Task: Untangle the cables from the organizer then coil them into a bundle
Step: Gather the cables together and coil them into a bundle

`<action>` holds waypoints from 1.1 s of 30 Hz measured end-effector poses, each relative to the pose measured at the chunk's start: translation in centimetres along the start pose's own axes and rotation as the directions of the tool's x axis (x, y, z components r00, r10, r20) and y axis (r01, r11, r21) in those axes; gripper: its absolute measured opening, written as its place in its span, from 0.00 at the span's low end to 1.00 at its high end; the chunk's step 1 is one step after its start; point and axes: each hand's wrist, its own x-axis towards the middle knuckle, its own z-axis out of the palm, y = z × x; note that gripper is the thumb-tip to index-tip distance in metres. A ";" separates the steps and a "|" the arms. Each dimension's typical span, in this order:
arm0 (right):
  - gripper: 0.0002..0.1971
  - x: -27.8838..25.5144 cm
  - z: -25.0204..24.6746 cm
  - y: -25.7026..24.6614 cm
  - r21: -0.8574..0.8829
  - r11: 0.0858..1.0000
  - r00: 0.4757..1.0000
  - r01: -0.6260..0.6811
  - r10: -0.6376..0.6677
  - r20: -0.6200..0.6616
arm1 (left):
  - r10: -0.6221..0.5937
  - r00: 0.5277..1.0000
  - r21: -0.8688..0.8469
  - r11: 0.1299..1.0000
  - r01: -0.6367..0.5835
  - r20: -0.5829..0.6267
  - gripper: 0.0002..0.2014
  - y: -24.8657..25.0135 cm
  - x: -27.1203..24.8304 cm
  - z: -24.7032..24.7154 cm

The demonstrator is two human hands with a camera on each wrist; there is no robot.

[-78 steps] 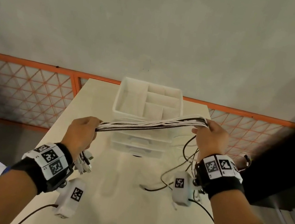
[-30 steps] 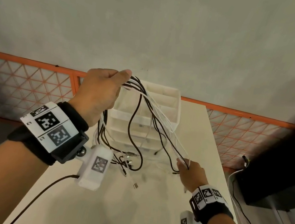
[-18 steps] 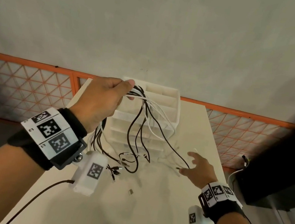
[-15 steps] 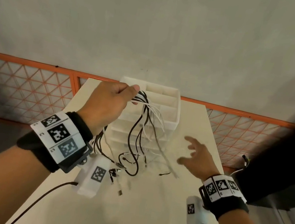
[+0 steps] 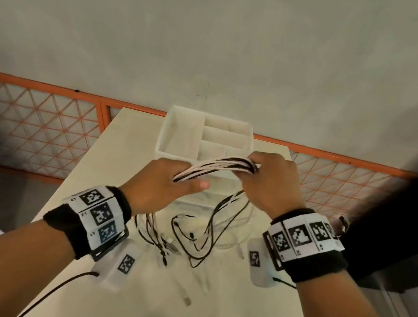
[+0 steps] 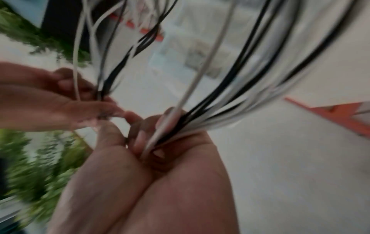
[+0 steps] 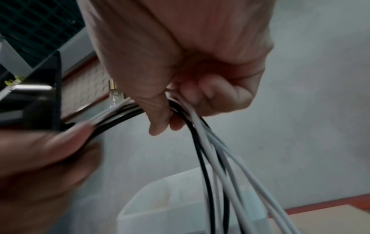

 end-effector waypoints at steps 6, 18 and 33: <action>0.18 2.2 -2.0 5.1 0.037 0.974 0.965 -0.222 0.225 -0.137 | -0.319 0.948 -0.309 0.904 0.296 -0.026 0.32 -5.4 -2.2 0.1; 0.13 6.6 -3.0 4.5 0.711 0.686 0.911 -0.155 0.378 -0.166 | -0.372 0.922 -0.269 0.882 0.386 0.106 0.31 -5.8 -1.0 0.8; 0.04 6.1 0.5 9.9 0.728 0.665 0.908 -0.166 0.391 -0.151 | -0.312 0.935 -0.245 0.932 0.268 -0.165 0.21 -6.5 1.4 -0.4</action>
